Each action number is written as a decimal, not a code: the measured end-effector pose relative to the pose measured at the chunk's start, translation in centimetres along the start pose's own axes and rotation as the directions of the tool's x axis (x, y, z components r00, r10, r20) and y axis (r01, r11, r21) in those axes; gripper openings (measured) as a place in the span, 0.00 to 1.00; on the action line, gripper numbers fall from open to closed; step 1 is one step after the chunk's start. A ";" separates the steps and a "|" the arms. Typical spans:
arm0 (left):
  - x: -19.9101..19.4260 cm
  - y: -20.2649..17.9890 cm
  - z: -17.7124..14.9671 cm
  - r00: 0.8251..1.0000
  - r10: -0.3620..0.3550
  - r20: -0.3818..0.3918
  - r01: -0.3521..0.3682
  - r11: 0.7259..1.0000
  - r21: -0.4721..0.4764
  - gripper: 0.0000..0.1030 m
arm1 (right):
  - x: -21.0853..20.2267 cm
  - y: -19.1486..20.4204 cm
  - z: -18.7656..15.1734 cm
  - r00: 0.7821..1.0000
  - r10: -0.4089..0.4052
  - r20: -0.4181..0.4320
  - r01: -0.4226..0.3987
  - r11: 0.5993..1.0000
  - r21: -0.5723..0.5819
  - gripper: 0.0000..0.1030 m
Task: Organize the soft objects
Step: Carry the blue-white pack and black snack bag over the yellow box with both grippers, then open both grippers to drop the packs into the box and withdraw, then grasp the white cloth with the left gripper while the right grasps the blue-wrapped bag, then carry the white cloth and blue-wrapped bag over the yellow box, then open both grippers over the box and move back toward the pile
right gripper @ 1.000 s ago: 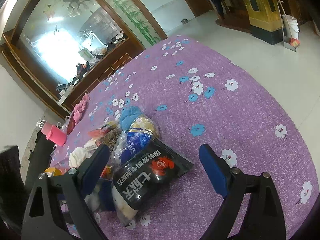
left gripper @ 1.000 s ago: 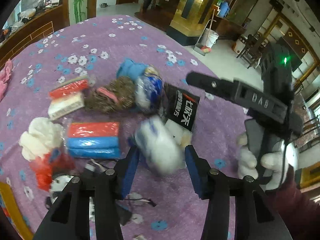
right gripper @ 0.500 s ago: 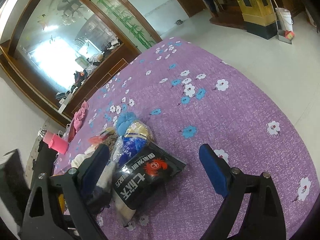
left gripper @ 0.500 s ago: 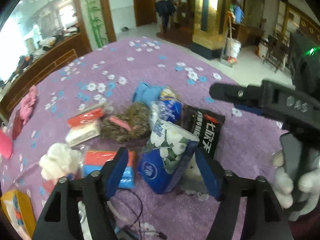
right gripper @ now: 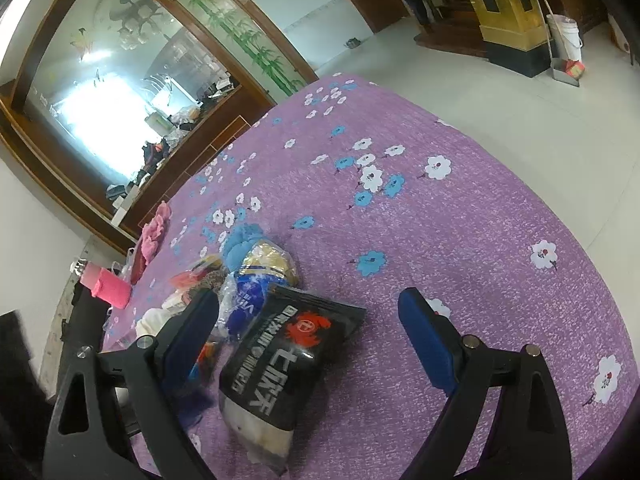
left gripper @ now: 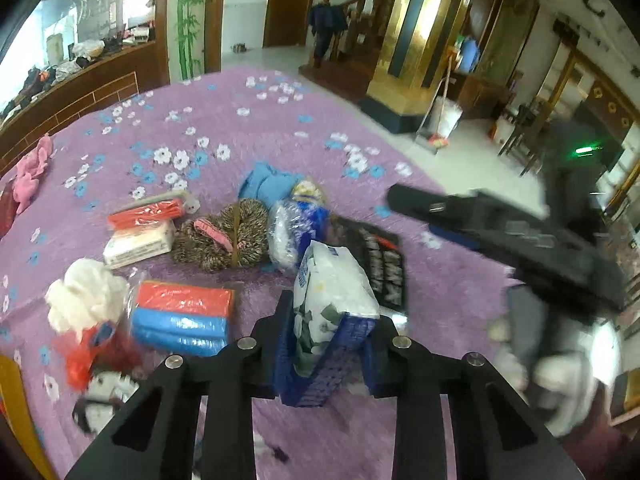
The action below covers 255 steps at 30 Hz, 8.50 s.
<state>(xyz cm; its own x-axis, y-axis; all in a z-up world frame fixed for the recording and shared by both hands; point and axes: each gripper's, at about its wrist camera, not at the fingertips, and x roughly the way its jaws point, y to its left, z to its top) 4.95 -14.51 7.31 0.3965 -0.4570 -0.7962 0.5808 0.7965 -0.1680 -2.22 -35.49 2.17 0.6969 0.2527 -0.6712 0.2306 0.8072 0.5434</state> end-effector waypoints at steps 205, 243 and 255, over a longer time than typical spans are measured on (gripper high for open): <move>-23.4 17.6 -22.7 0.937 0.033 0.347 0.151 0.859 -0.489 0.13 | -4.1 10.5 -3.5 0.992 0.063 -0.106 -0.079 0.984 -0.159 0.47; -28.4 32.1 -32.6 0.911 0.379 0.161 -0.128 0.632 -0.765 0.57 | 8.6 42.1 -33.6 0.709 0.030 -0.705 -0.543 0.662 -0.517 0.48; -35.8 29.4 -38.2 0.771 0.554 0.313 -0.079 0.571 -0.817 0.78 | 8.6 43.6 -35.9 0.780 -0.016 -0.625 -0.492 0.602 -0.629 0.59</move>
<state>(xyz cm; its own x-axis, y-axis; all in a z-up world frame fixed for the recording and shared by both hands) -19.28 40.40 8.62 0.8503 -0.0349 -0.5252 -0.2804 0.8143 -0.5082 -10.53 20.99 1.98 0.1152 0.5178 -0.8477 -0.6311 0.6972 0.3401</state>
